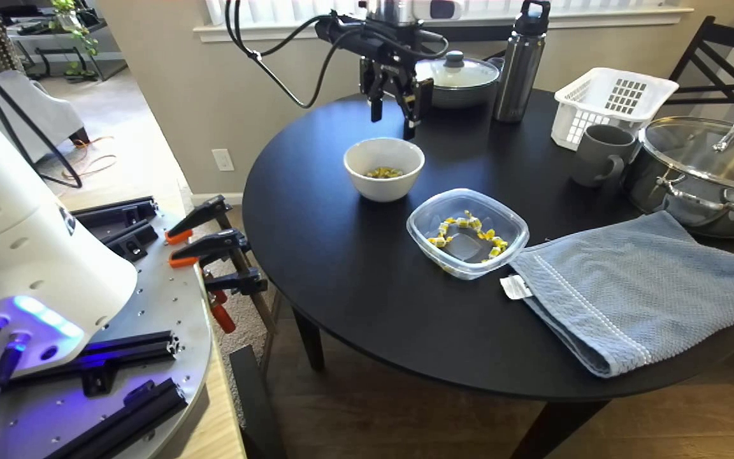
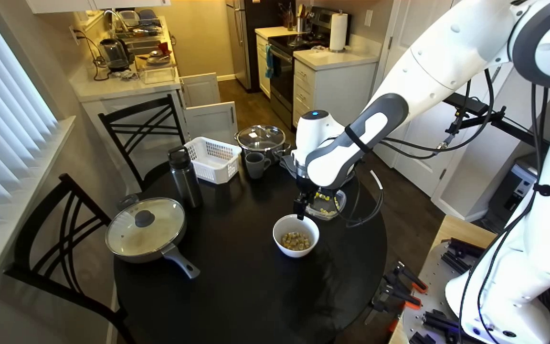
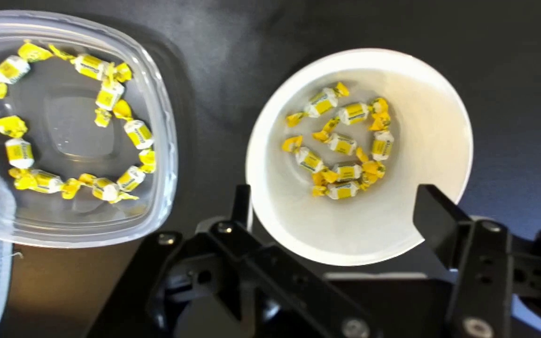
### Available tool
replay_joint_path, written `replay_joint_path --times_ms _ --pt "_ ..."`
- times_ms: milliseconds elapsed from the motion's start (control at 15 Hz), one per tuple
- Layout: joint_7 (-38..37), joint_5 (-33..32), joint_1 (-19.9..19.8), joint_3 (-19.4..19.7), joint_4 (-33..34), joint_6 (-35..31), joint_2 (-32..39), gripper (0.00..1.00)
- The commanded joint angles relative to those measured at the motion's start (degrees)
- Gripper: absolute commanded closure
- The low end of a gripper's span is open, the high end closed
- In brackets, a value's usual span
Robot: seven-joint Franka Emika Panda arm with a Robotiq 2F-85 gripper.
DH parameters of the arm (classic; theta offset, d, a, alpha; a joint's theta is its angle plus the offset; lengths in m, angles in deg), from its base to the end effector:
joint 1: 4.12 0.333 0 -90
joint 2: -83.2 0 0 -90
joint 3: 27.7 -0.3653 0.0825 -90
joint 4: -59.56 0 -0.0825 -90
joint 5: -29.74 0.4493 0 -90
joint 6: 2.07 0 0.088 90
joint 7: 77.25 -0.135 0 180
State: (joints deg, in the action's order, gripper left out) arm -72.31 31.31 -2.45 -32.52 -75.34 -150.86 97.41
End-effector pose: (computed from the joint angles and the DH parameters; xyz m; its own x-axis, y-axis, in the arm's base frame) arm 0.5547 0.0645 0.1887 0.9850 0.1727 -0.0024 0.1725 -0.9844 -0.0350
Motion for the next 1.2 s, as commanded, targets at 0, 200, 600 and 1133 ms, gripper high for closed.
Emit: replay_joint_path --times_ms 0,200,600,1133 --pt "-1.6 -3.1 -1.6 4.6 -1.4 -0.8 -1.3 0.00" --pt "-3.7 -4.2 -2.8 8.2 -0.2 -1.3 0.6 0.00" --pt "-10.6 -6.5 -3.1 12.6 3.3 -1.9 8.2 0.00" --pt "-12.0 -6.5 -3.0 14.6 7.6 -2.4 16.8 0.00"
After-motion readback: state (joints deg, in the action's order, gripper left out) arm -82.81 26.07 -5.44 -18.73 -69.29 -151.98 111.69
